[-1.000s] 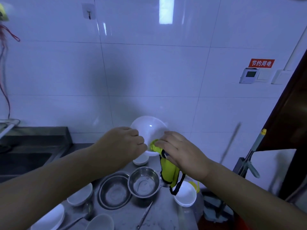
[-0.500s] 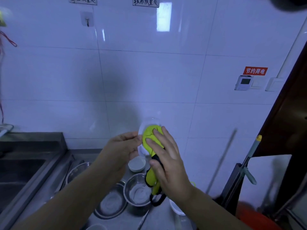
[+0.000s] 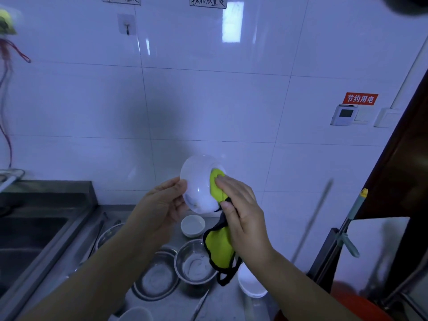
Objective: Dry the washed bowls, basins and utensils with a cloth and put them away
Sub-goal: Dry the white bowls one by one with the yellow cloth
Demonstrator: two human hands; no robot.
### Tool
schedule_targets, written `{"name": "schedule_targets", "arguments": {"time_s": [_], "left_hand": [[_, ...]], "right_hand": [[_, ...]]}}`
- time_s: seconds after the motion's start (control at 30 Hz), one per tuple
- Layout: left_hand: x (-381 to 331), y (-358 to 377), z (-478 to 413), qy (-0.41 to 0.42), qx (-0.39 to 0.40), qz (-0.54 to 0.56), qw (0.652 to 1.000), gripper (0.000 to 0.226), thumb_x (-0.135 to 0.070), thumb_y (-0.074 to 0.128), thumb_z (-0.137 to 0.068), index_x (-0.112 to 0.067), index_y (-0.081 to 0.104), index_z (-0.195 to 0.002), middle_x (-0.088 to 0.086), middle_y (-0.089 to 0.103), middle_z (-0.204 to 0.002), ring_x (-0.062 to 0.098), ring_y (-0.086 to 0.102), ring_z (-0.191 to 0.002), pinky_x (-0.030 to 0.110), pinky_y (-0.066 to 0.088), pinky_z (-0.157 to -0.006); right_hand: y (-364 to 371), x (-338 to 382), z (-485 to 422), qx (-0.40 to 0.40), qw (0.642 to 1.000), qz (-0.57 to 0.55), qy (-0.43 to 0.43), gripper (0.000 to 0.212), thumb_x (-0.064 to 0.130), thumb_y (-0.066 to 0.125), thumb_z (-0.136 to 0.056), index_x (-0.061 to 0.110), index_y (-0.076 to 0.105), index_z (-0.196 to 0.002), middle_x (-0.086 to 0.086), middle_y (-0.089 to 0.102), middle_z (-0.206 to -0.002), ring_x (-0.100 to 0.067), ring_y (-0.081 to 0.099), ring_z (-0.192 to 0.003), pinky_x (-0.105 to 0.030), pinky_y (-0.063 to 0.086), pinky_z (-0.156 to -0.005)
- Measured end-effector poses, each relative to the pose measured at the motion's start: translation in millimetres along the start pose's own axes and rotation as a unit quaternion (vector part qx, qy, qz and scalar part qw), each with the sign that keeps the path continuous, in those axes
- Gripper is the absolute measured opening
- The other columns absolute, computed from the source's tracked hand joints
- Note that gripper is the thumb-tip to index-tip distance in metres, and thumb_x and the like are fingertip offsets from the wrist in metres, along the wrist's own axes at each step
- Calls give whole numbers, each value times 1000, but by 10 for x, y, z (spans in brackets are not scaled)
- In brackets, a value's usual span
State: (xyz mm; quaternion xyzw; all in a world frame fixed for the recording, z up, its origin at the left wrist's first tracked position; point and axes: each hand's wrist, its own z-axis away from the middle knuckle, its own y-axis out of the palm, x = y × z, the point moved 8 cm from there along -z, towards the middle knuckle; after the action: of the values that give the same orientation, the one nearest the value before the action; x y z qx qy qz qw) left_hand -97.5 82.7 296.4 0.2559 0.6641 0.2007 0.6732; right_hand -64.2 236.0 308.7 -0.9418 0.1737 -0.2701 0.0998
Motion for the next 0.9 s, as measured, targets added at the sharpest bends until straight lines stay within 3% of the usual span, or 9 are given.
{"name": "schedule_targets", "arguments": {"time_s": [0.07,0.13,0.27,0.33,0.43,0.57,0.7,0.77,0.9], "left_hand": [[-26,-45,-2,0,17,-6,1000,52,-28,96,-34,-4,77,-76,12,74,-88,17,72,-76,25,57,-60],[-1,-55,11,-7,32,-11,999,65,-30,96,-20,-5,77,-77,13,74,-89,17,72,-76,25,57,-59],[26,60,61,-8,13,-29,999,7,-6,68,-72,-2,74,-74,10,74,-76,15,71,-63,24,56,-53],[-1,22,43,3,-24,-56,998,16,0,50,-89,-1,65,-83,7,73,-71,12,69,-59,22,56,-53],[-45,-89,-1,19,-63,-79,995,9,-3,53,-91,-4,61,-89,4,73,-72,11,69,-60,21,57,-57],[39,-18,-13,23,-66,-58,996,6,-4,57,-89,-5,63,-88,12,72,-85,16,69,-70,27,59,-71],[182,185,14,-17,-44,-9,999,14,-1,52,-92,-8,62,-87,7,63,-72,11,57,-55,20,50,-49],[177,200,3,-28,-45,18,998,9,-3,52,-93,-7,59,-89,9,56,-74,12,52,-60,21,48,-52],[87,193,22,-27,-48,95,994,15,-5,45,-96,1,59,-93,12,73,-79,16,71,-68,29,58,-65]], "right_hand": [[-42,-35,33,11,1000,19,-12,32,14,44,-97,14,54,-128,9,52,-132,-10,44,-125,-22,33,-105],[-79,-57,-12,11,999,44,-17,32,13,44,-96,13,57,-125,9,53,-129,-8,44,-122,-21,33,-104],[-88,-38,-189,-20,998,48,25,34,13,42,-94,12,59,-124,7,55,-124,-5,44,-119,-15,33,-101],[-34,-6,-177,-2,999,49,25,34,15,43,-95,12,59,-125,6,56,-125,-7,45,-119,-14,33,-100],[7,28,-122,36,998,51,9,34,18,42,-97,17,55,-128,9,55,-122,-7,45,-116,-13,33,-99],[64,133,-216,2,998,60,5,39,26,38,-100,11,51,-133,1,53,-128,-11,41,-121,-19,31,-104],[345,239,-176,13,995,96,-23,47,35,26,-102,12,43,-139,-4,38,-145,-21,25,-140,-33,22,-114],[340,194,-79,-2,994,104,-44,43,33,25,-103,15,42,-138,-2,34,-146,-24,23,-141,-34,22,-114],[178,-8,89,-59,998,33,-18,40,35,24,-103,21,38,-139,-6,33,-146,-27,26,-141,-32,23,-114]]}}
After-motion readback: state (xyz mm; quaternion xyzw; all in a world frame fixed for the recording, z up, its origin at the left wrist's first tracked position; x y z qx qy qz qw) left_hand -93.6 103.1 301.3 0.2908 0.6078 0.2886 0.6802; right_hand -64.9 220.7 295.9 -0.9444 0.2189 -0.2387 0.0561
